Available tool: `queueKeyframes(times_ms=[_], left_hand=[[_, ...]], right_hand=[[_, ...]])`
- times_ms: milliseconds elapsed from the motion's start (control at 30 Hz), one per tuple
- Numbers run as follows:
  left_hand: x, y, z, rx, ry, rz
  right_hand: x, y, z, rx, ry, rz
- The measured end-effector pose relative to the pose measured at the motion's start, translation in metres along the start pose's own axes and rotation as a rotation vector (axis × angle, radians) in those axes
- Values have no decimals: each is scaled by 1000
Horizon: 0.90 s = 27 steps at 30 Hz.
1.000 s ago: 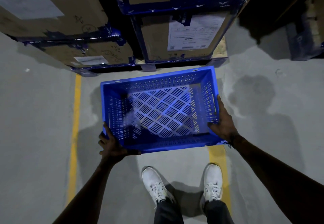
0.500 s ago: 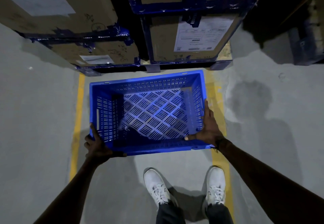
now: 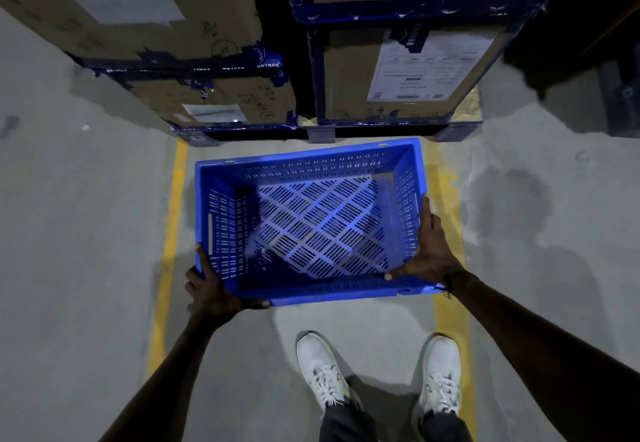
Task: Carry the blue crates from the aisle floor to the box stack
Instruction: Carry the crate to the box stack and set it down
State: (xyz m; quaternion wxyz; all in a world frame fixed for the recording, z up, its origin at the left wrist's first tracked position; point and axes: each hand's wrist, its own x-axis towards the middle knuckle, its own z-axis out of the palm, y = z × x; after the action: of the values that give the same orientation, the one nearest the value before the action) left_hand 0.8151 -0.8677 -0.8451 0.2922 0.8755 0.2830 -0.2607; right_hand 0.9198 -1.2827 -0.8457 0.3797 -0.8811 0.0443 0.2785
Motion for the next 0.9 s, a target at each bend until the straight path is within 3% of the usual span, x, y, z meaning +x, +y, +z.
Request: queueKeyframes(times_ms=[133,900], left_hand=[[-1,9,-5,-22,-11,-16],[15,-18,6,60,65,70]], right_hand=[[4,8,6,59,-1,11],[-13,-17,0,-113,-89,56]])
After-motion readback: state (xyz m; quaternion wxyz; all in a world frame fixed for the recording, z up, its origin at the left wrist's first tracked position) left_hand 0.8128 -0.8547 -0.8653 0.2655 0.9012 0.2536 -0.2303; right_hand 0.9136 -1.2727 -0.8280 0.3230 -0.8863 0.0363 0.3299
